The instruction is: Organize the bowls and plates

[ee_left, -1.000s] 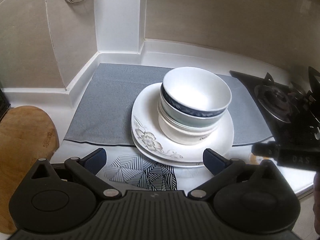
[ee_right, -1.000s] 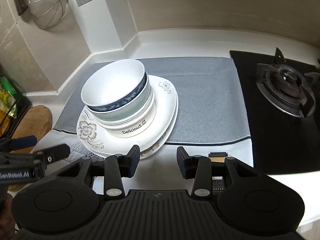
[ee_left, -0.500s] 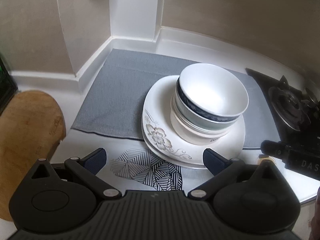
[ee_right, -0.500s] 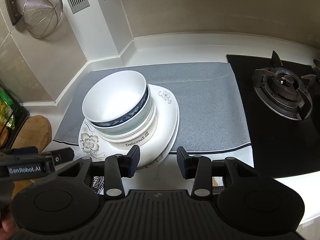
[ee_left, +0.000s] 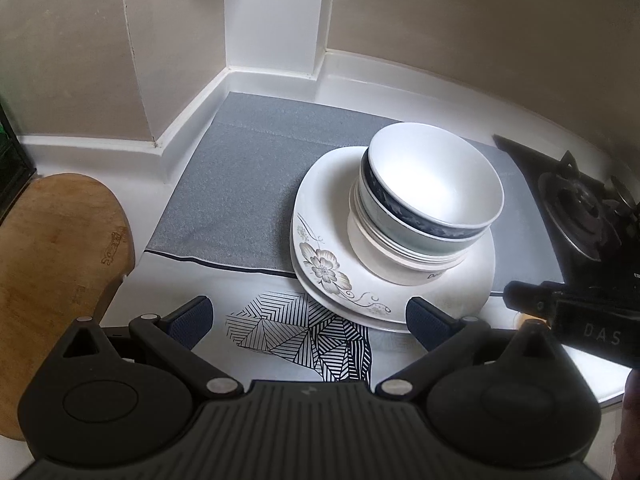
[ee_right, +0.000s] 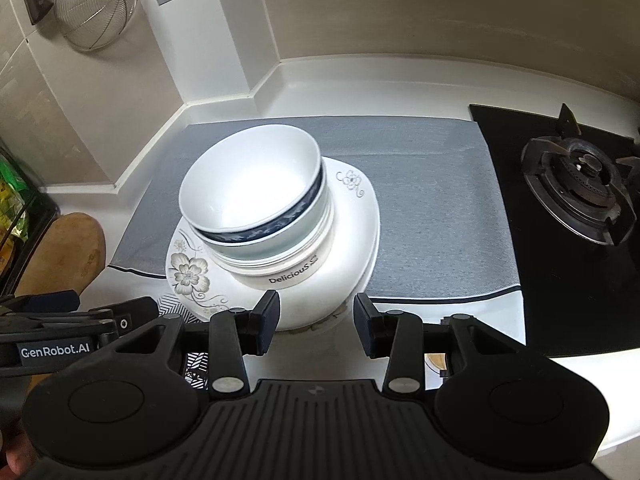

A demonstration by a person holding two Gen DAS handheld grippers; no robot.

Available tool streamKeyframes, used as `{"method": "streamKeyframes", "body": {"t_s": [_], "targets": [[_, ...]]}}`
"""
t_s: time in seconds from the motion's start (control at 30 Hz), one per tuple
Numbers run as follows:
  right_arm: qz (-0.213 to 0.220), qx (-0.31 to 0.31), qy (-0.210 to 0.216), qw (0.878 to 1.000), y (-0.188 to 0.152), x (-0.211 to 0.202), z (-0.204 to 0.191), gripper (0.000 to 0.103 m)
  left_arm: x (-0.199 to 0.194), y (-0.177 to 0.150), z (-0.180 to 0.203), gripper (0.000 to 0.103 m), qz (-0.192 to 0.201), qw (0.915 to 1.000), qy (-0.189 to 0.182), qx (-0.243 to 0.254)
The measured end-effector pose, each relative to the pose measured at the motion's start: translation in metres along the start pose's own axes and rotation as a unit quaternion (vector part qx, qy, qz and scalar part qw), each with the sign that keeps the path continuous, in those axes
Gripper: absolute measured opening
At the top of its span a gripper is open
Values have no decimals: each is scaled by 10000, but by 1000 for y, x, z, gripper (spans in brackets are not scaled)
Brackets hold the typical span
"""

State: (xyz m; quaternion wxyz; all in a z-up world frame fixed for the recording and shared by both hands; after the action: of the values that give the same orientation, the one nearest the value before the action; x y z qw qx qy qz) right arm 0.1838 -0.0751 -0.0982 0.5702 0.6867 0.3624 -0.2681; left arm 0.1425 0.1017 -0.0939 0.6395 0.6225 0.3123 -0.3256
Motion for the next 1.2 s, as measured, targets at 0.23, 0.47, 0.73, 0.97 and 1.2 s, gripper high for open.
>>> {"method": "streamKeyframes", "body": {"t_s": [0.23, 0.47, 0.73, 0.97, 1.2], "targets": [[-17, -37, 39, 10000, 2, 3, -6, 43, 0, 2, 1, 103, 20, 10000, -8, 33], [-30, -88, 18, 10000, 4, 5, -10, 43, 1, 4, 1, 103, 13, 10000, -47, 34], [-46, -97, 0, 9999, 5, 6, -12, 43, 4, 8, 1, 103, 10, 9999, -93, 51], [-75, -102, -13, 9999, 7, 9, -13, 43, 7, 9, 0, 103, 1, 9999, -107, 50], [-91, -117, 5, 9999, 9, 13, -17, 43, 9, 10, -3, 103, -12, 9999, -132, 67]]}}
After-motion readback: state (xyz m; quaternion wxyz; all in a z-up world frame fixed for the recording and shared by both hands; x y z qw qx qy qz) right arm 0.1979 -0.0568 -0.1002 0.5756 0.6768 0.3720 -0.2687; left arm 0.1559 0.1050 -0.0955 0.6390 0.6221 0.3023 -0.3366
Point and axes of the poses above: each gripper's, at about its wrist camera, not at the fingertips, and x roughly the way its jaws point, z to its right, y to its top, the point moved 5 cm from there along x, roughly the way its jaws point, and after that the axes turned 2 degrees about x, right-handed, at the moved point
